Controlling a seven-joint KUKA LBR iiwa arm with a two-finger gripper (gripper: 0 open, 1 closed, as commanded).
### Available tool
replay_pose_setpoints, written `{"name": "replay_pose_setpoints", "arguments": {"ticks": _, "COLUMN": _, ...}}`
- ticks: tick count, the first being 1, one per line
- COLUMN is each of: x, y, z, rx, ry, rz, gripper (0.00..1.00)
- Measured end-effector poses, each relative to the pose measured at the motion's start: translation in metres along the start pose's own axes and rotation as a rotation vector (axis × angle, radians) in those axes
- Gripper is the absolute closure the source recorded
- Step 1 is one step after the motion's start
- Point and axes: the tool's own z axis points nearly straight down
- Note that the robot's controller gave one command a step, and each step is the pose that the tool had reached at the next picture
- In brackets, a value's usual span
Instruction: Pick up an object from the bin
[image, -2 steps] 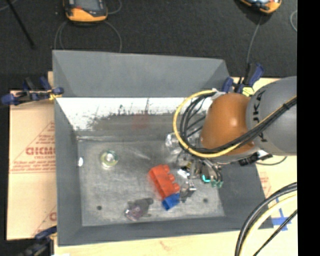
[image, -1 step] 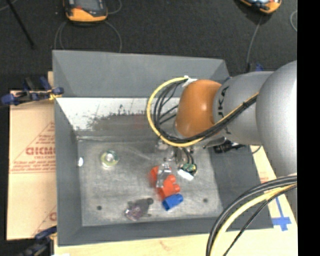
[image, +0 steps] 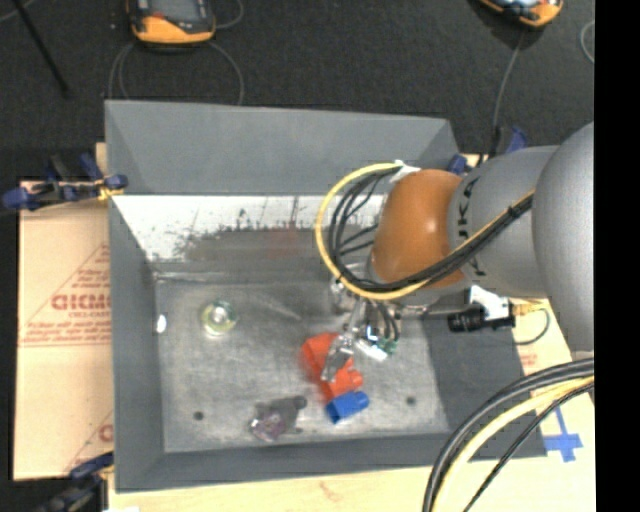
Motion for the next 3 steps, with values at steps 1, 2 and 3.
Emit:
{"name": "replay_pose_setpoints", "arguments": {"ticks": 1, "x": 0.01, "y": -0.001, "z": -0.014, "rx": 0.002, "ry": 0.002, "rz": 0.183, "gripper": 0.0}}
{"name": "replay_pose_setpoints", "arguments": {"ticks": 2, "x": 0.021, "y": 0.006, "z": 0.029, "rx": 0.001, "ry": -0.003, "rz": 0.308, "gripper": 0.0}}
{"name": "replay_pose_setpoints", "arguments": {"ticks": 3, "x": 0.019, "y": 0.006, "z": 0.027, "rx": 0.002, "ry": 0.001, "rz": 0.304, "gripper": 0.0}}
